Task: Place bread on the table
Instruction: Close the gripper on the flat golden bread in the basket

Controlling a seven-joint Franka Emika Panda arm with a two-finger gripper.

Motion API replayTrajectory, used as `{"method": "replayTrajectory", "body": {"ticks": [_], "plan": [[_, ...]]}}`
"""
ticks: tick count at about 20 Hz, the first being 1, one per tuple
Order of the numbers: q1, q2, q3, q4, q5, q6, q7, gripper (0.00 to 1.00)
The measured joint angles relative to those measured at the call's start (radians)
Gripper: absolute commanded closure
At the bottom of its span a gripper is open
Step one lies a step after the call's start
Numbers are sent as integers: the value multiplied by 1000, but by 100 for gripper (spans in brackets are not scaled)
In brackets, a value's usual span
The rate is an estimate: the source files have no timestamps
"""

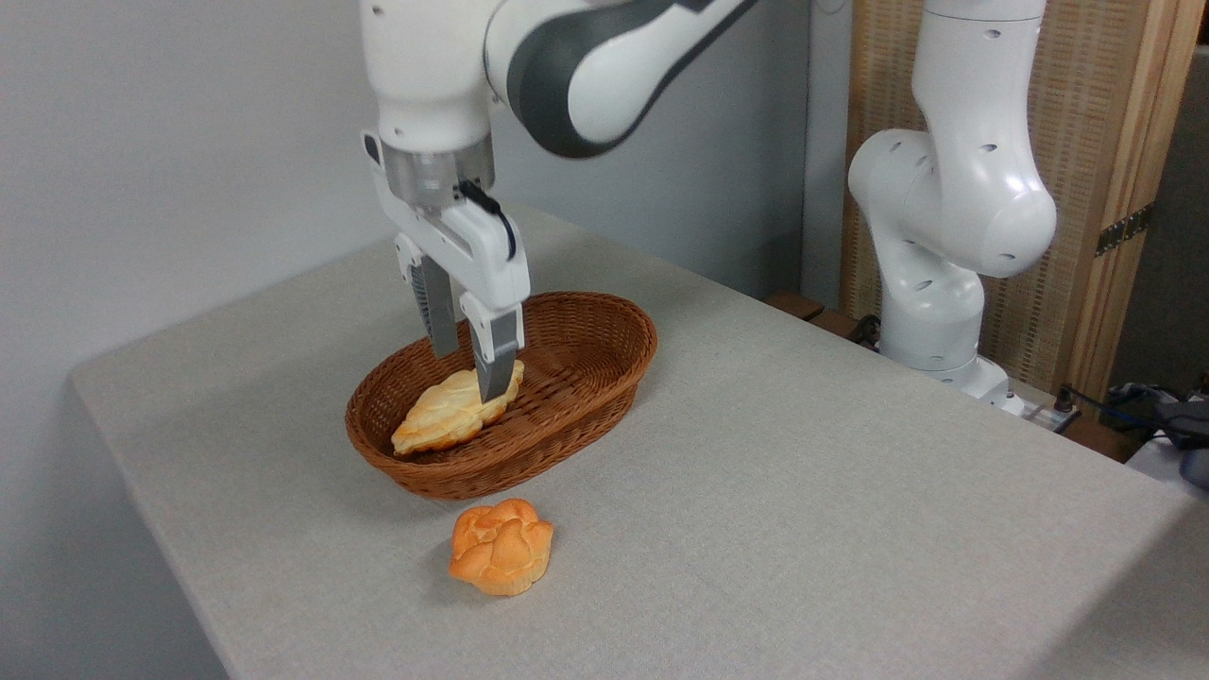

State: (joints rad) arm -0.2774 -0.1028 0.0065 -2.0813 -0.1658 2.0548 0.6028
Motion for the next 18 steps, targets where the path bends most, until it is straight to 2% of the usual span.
{"method": "replayTrajectory", "body": {"ticks": [2, 7, 18], "plan": [[-9, 5, 0, -35, -8, 46, -41, 0], [-22, 29, 0, -69, -80, 129, -155, 0], [-60, 78, -1, -71, -85, 163, -185, 0]]}}
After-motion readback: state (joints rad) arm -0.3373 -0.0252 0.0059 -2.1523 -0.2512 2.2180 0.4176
